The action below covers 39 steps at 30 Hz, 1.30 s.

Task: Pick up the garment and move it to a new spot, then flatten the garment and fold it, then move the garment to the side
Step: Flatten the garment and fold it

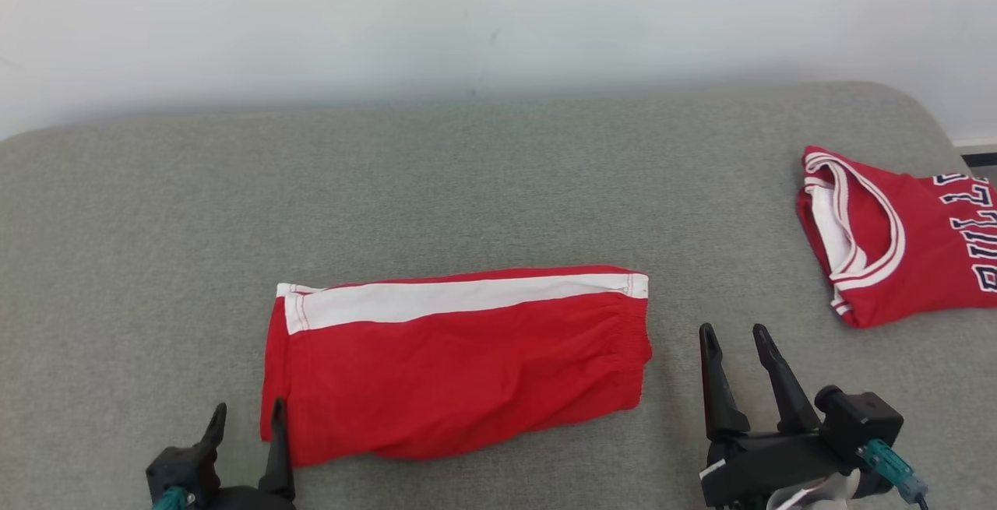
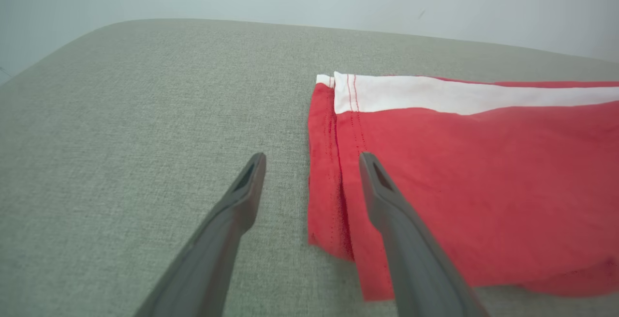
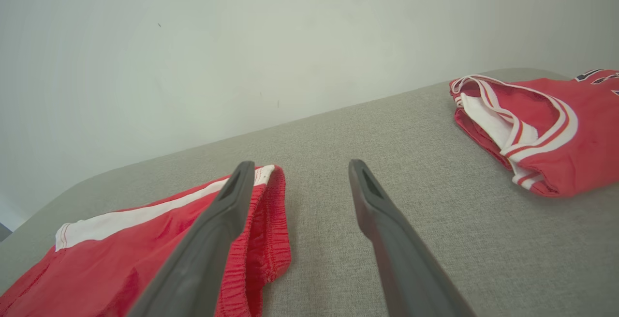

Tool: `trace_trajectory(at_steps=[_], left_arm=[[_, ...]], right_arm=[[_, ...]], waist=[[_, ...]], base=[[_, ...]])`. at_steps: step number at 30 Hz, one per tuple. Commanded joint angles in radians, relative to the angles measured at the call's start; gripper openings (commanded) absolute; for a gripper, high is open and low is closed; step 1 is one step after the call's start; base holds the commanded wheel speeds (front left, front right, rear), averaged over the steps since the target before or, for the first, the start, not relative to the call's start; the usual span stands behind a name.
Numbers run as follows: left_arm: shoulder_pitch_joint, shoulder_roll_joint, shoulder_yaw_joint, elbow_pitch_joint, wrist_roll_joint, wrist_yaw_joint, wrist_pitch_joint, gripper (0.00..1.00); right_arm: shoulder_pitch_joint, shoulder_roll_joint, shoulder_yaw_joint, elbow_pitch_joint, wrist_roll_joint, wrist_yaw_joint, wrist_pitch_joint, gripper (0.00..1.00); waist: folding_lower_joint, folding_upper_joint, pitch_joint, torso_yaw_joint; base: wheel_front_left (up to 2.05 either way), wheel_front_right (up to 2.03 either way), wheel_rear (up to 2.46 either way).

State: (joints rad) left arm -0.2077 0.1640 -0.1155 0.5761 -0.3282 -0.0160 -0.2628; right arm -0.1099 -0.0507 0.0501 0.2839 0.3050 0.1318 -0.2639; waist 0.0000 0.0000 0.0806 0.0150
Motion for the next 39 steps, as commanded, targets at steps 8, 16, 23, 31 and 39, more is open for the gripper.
trace_trajectory(at_steps=[8, 16, 23, 31, 39], left_arm=[[0.041, -0.056, 0.056, -0.014, 0.071, -0.043, -0.002, 1.00], [0.025, -0.082, 0.104, -0.006, 0.108, -0.074, -0.002, 1.00], [0.021, -0.097, 0.130, -0.008, 0.133, -0.089, -0.002, 1.00], [0.017, -0.106, 0.144, -0.014, 0.142, -0.100, -0.002, 1.00], [0.012, -0.111, 0.143, -0.004, 0.152, -0.107, -0.002, 1.00]], right_arm=[[-0.099, 0.000, 0.004, 0.115, -0.079, -0.002, 0.000, 1.00], [-0.230, 0.000, -0.003, 0.380, -0.107, -0.002, 0.001, 1.00], [-0.301, 0.000, 0.072, 0.570, -0.043, -0.002, 0.009, 1.00], [-0.316, 0.006, 0.187, 0.662, 0.038, 0.000, 0.022, 1.00], [-0.331, 0.008, 0.260, 0.703, 0.138, 0.001, 0.022, 0.00]], waist=[[0.0000, 0.0000, 0.037, 0.078], [0.0000, 0.0000, 0.067, 0.125], [0.0000, 0.0000, 0.079, 0.133], [0.0000, 0.0000, 0.086, 0.134], [0.0000, 0.0000, 0.089, 0.136]], base=[[0.00, 0.00, 0.00], [0.00, 0.00, 0.00], [0.00, 0.00, 0.00], [0.00, 0.00, 0.00], [0.00, 0.00, 0.00]])
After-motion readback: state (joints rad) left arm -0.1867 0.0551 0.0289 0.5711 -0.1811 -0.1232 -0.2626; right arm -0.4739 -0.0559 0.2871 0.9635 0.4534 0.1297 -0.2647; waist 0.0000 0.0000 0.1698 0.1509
